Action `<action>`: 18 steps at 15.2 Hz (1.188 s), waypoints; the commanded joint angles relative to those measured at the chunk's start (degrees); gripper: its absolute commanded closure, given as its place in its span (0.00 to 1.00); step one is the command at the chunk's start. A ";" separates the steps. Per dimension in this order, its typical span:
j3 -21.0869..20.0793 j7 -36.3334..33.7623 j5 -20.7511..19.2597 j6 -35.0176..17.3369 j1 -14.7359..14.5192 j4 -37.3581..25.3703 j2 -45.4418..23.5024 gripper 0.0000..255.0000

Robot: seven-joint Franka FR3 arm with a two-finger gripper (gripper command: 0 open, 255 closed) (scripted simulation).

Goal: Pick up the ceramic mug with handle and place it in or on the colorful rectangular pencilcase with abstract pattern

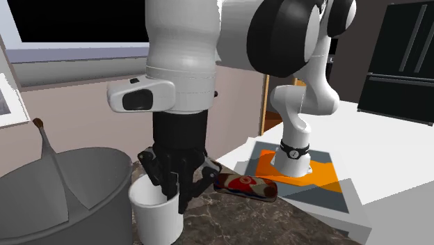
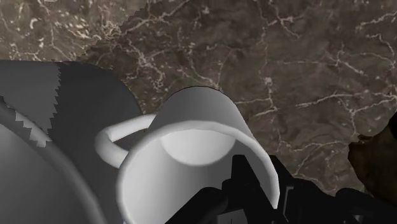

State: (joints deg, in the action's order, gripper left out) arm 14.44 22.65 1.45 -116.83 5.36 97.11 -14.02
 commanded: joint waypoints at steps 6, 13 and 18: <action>0.10 -1.91 -2.93 -0.05 -1.34 10.08 10.31 1.00; -0.96 -5.36 -7.56 -0.48 -1.71 26.97 27.06 1.00; -2.45 -7.40 -9.87 1.71 -0.93 36.87 39.14 1.00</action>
State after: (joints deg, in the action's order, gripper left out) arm 12.14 15.39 -7.89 -115.73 4.12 131.84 22.34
